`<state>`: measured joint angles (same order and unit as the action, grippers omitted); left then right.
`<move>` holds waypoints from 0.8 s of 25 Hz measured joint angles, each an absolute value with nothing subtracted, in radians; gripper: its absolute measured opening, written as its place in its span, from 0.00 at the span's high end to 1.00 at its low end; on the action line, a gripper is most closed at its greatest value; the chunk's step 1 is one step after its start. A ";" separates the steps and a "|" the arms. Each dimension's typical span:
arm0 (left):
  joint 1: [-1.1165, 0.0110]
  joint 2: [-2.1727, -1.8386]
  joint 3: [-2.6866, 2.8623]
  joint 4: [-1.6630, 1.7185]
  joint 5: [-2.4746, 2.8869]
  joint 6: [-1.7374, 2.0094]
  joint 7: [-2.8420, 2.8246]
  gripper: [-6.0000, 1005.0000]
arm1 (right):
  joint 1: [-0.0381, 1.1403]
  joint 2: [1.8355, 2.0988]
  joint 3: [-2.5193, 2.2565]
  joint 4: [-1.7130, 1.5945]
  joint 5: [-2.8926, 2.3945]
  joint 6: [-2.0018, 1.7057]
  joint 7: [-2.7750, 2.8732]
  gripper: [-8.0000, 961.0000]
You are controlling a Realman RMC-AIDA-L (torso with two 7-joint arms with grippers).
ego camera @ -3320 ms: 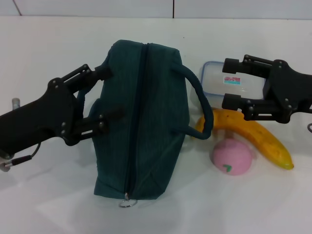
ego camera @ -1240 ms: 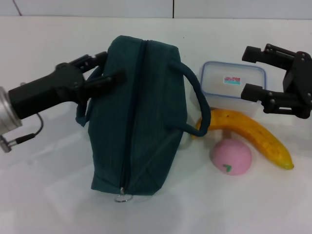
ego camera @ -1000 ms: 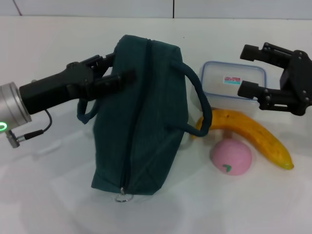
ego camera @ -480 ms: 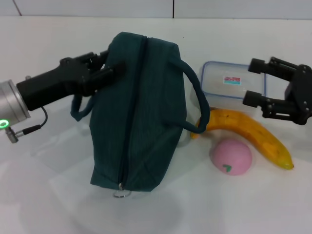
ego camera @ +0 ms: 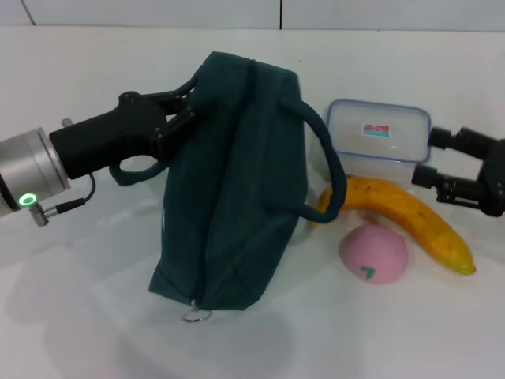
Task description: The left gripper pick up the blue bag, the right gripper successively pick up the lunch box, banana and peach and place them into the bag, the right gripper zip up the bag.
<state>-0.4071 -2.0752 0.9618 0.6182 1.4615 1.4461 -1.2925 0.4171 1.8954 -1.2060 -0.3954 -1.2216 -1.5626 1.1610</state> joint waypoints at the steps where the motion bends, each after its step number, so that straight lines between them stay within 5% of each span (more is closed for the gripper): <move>1: -0.407 -2.076 0.960 0.618 1.457 1.446 -1.284 0.81 | 0.418 1.895 -1.207 -0.393 -1.237 -1.556 1.174 0.11; 8: -0.403 -2.082 0.952 0.593 1.421 1.445 -1.222 0.92 | 0.429 1.907 -1.212 -0.387 -1.328 -1.471 1.242 0.11; 20: -0.394 -2.083 0.936 0.588 1.395 1.444 -1.217 0.95 | 0.444 1.909 -1.210 -0.380 -1.340 -1.370 1.313 0.11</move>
